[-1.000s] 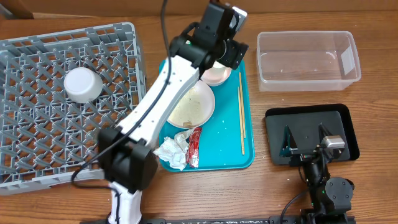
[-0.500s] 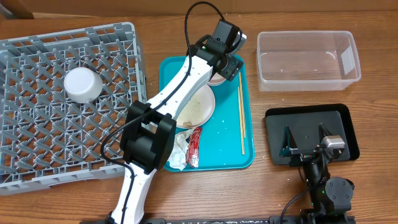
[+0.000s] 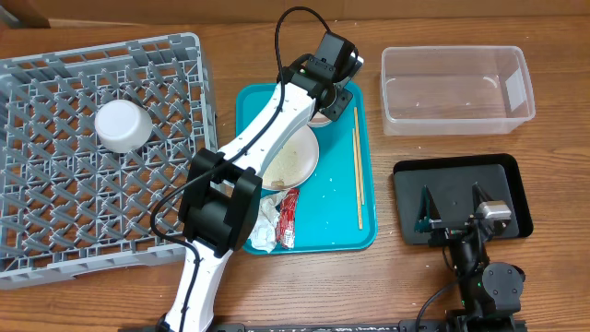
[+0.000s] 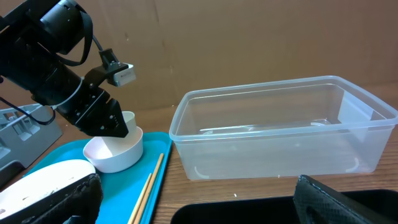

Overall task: Sort waste into correct bins and load items into the dishwasher
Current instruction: 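Grasp the white cup from the pink bowl with the left gripper, then carry the white cup to the dish rack and lower it in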

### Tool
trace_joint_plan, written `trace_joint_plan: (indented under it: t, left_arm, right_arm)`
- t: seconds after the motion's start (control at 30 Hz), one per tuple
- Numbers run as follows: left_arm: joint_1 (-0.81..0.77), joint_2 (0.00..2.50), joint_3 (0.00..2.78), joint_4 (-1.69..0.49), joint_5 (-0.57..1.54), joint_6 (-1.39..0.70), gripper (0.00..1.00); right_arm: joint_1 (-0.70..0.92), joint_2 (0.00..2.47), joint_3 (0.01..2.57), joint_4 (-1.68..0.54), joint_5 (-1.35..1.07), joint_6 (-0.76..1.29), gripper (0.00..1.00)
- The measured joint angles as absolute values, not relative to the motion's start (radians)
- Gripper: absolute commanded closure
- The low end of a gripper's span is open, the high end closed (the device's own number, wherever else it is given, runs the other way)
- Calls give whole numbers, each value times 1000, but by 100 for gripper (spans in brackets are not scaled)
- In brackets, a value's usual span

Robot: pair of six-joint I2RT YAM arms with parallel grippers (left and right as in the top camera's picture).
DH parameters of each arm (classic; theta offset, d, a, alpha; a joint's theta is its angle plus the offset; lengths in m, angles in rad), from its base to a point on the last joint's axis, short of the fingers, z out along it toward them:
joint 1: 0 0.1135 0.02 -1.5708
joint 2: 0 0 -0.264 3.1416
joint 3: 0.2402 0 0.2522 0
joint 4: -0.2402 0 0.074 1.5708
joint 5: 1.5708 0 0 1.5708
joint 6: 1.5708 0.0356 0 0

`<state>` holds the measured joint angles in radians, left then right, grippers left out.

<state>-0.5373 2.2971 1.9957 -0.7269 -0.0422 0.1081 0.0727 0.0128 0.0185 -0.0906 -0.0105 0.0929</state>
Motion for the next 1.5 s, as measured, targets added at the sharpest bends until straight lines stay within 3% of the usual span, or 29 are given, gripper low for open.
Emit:
trace_joint_plan:
  t: [0.17,0.33,0.6,1.13,1.5]
  left_arm:
    - [-537,2297,1996,-727,-37,99,69]
    - [-537,2297,1996,-725,-25,88,71]
    - [-537,2297,1996,-713,-18,81,95]
    - [-537,2297,2047,-727,4,2,96]
    - [-480,1998,2152,-1014,28,-253,96]
  right_arm:
    - [73,13,19,-90,-10,93,0]
    - [73,13,19,-91,-10,93,0]
    - [73,13,19,-91,-10,93,0]
    - [73,13,19,-90,-10,93,0]
    - [73,13,19,-90,-10,93,0]
